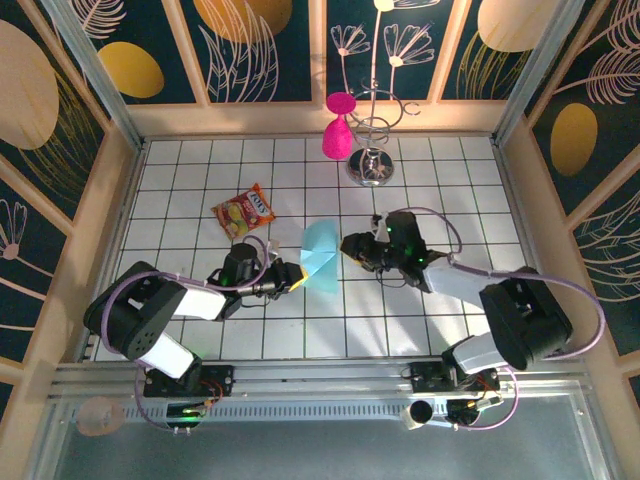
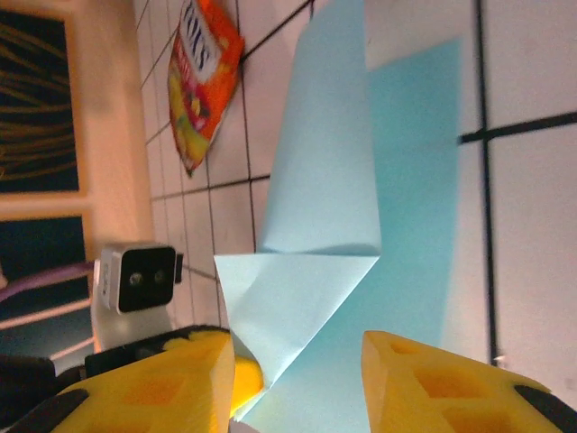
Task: Fold a paper plane with a square sheet of paper (pick it up from the middle)
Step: Fold the triangle a second time at the center of the table.
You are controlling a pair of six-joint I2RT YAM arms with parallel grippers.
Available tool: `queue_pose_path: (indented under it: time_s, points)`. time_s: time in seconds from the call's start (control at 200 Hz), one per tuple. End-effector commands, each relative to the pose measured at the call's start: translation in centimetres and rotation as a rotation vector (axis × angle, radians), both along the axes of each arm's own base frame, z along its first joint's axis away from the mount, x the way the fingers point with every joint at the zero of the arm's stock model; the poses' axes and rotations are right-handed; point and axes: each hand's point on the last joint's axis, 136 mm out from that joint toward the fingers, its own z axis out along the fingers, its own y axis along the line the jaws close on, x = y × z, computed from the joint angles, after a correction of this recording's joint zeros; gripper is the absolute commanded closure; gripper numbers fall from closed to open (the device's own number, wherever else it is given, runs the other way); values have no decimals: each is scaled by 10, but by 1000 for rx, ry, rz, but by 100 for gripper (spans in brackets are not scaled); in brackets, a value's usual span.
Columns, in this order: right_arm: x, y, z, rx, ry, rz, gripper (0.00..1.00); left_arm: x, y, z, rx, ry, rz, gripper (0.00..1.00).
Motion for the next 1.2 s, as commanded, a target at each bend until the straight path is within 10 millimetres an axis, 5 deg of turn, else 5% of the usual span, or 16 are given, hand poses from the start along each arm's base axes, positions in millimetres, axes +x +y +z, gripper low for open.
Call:
queue_pose_path:
  time_s: [0.0, 0.355, 0.916, 1.196]
  points:
    - [10, -21, 0, -116, -36, -83, 58, 8, -1, 5, 54, -55, -15, 86]
    - [8, 9, 2, -79, -33, 8, 59, 9, -6, -5, 64, -28, -45, 84]
    - [1, 63, -25, -50, 43, 162, 68, 3, 0, -19, 79, 14, -27, 81]
    - [0, 70, -55, -96, 109, 172, 70, 1, 0, -26, 84, 29, -32, 79]
